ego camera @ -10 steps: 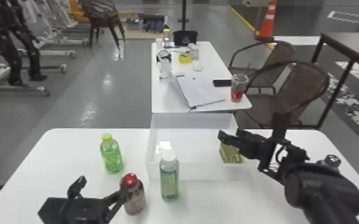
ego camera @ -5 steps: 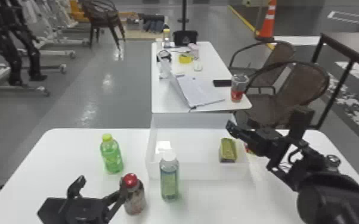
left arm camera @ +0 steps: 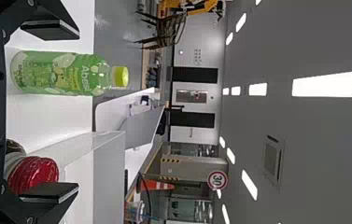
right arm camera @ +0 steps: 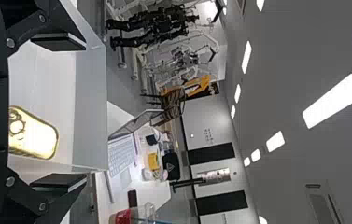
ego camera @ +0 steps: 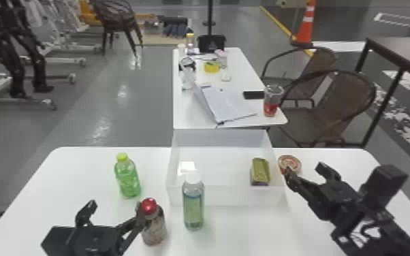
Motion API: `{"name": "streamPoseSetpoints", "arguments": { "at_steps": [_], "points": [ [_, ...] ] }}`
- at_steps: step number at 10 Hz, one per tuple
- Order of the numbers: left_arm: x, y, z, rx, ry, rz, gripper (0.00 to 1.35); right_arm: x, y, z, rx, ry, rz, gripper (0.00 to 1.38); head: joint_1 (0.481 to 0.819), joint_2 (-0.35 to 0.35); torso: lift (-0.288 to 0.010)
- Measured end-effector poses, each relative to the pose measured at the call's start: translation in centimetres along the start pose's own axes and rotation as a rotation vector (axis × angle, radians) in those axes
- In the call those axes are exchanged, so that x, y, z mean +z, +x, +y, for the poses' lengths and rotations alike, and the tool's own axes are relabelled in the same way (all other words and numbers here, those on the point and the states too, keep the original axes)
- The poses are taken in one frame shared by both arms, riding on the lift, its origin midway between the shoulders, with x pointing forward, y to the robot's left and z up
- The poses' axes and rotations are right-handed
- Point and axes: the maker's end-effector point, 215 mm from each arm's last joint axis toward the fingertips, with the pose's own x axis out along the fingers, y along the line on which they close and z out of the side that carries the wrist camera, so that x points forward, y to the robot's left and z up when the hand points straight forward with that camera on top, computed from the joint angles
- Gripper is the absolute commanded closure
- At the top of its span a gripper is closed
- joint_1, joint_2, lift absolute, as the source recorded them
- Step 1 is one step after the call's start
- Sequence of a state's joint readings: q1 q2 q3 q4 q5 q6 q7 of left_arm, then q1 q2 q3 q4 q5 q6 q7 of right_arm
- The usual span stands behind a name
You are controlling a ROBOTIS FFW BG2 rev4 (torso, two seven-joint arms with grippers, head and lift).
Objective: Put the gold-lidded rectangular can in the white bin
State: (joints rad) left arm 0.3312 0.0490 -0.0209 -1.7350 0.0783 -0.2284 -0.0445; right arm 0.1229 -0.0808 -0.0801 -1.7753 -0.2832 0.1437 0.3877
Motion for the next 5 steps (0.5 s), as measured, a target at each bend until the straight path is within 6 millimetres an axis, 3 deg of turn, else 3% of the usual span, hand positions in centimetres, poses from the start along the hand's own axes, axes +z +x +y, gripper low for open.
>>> {"name": "streamPoseSetpoints", "arguments": {
  "at_steps": [2, 5],
  "points": [
    [0.1, 0.0, 0.0, 0.001, 0.009, -0.003, 0.15, -1.4, -3.4, -0.6, -0.078, -0.014, -0.011, 0.28, 0.549, 0.000, -0.100],
    [0.5, 0.3, -0.2, 0.001, 0.035, -0.012, 0.15, -3.2, -6.8, -1.5, -0.189, -0.076, 0.017, 0.28, 0.549, 0.000, -0.100]
  ]
}}
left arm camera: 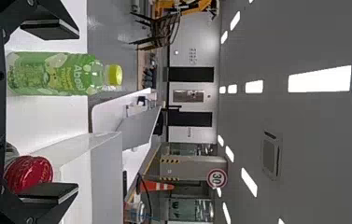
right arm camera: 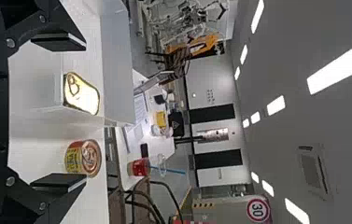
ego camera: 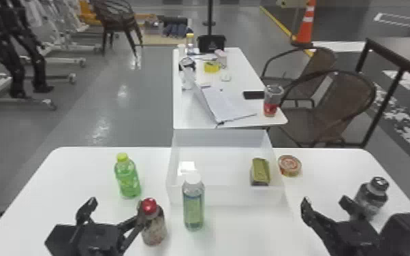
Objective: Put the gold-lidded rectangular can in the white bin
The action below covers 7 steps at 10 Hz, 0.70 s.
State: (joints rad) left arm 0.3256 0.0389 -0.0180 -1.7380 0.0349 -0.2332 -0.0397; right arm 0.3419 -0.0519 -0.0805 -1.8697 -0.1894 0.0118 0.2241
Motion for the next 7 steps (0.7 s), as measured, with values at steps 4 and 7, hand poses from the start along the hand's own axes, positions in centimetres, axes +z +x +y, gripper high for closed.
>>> {"name": "streamPoseSetpoints", "arguments": {
  "at_steps": [4, 7],
  "points": [
    [0.7, 0.1, 0.3, 0.013, 0.037, -0.015, 0.15, -2.8, -1.4, -1.0, -0.040, -0.047, 0.026, 0.29, 0.549, 0.000, -0.100],
    [0.8, -0.4, 1.2, 0.067, 0.043, -0.017, 0.15, -1.6, -2.3, -3.3, -0.103, -0.069, -0.003, 0.30, 0.549, 0.000, -0.100]
  ]
}}
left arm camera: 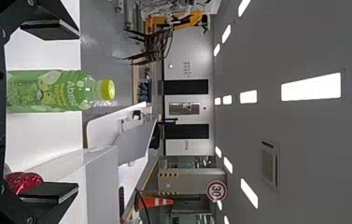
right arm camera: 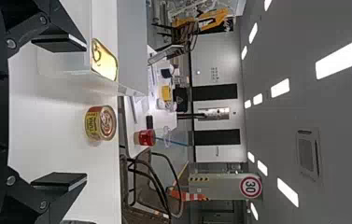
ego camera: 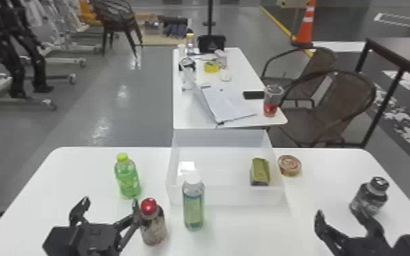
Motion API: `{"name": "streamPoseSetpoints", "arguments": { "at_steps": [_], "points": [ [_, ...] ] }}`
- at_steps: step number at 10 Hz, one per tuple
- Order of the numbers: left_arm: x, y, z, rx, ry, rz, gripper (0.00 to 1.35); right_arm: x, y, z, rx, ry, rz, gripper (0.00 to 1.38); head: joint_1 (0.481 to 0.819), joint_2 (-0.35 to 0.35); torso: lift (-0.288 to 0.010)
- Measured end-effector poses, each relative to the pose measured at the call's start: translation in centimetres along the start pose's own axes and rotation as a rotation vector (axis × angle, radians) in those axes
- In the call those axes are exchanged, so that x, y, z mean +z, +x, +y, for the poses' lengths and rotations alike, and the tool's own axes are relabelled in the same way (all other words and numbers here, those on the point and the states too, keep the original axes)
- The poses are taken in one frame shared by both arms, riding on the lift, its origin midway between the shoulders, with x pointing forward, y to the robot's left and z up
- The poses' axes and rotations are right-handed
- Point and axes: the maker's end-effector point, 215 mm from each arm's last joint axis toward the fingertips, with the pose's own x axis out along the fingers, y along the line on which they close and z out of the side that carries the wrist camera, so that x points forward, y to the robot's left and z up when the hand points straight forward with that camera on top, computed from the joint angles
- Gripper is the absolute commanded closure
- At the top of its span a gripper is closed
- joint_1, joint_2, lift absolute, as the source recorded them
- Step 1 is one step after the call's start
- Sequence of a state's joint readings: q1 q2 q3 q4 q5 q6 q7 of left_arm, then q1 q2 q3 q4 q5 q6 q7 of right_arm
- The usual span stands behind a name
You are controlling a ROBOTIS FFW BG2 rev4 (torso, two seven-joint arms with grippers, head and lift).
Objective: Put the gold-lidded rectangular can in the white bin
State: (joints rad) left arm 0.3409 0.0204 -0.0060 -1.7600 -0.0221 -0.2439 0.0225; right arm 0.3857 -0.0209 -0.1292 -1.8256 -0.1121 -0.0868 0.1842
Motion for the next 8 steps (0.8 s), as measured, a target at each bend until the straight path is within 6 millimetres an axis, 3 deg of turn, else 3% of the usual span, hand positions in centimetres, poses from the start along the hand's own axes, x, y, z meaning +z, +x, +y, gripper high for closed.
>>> {"name": "streamPoseSetpoints", "arguments": {
  "at_steps": [2, 8],
  "points": [
    [0.07, -0.14, 0.12, 0.014, 0.001, 0.000, 0.15, 0.39, -0.64, -0.77, -0.056, 0.008, -0.029, 0.29, 0.549, 0.000, -0.100],
    [-0.02, -0.01, 0.23, 0.015, -0.001, 0.008, 0.15, 0.39, -0.30, -0.65, -0.056, 0.001, -0.036, 0.29, 0.549, 0.000, -0.100]
  ]
}}
